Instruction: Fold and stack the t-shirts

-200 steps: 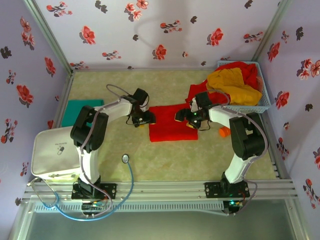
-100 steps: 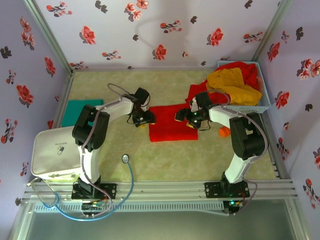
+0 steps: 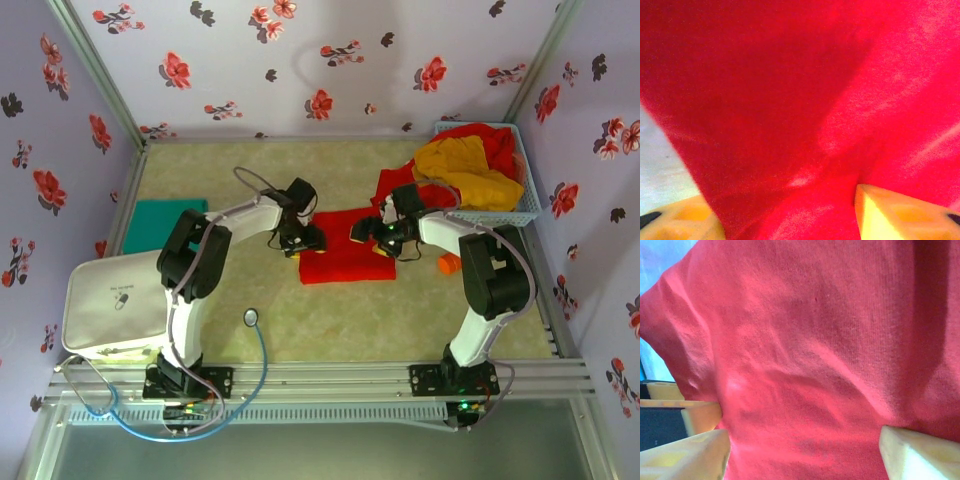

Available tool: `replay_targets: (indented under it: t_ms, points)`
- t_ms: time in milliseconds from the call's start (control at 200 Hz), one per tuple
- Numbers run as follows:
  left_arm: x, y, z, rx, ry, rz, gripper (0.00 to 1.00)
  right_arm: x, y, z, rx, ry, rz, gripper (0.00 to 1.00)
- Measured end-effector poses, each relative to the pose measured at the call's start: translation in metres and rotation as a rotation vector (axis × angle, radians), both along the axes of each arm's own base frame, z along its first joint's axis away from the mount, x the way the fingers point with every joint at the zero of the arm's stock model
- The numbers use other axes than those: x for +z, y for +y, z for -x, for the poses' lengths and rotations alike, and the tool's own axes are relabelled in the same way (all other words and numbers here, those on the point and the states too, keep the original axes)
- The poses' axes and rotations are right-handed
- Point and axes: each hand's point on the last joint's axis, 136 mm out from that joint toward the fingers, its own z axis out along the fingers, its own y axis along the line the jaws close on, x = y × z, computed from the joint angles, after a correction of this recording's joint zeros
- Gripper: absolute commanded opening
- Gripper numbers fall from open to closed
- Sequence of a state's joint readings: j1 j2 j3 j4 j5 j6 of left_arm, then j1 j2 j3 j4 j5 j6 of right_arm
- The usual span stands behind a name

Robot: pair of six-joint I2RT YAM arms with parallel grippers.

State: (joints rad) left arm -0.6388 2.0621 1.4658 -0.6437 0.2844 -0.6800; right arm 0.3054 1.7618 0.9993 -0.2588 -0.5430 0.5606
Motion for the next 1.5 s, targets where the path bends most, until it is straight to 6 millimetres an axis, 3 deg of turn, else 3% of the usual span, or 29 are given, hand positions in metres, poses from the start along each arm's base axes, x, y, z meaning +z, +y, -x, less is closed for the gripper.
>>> replay_targets:
  t_ms: [230,595,775,1005,1500]
  points:
    - [0.000,0.001,0.000,0.005,0.003,-0.009,0.47,0.000,-0.001,0.000,-0.003,-0.001,-0.001,0.79]
    - [-0.002,-0.002,-0.003,0.010,0.023,-0.049,0.00,0.001,-0.005,-0.003,-0.028,0.006,-0.016,0.78]
    - [0.004,0.007,-0.007,-0.039,-0.024,-0.123,0.00,0.011,-0.017,-0.005,-0.065,-0.004,-0.022,0.77]
    - [0.019,0.049,-0.010,-0.122,-0.089,-0.321,0.00,0.038,-0.024,-0.007,-0.084,-0.060,-0.038,0.76]
    - [0.126,0.158,-0.032,-0.155,-0.233,-0.534,0.00,0.038,-0.024,-0.005,-0.096,-0.038,-0.044,0.74]
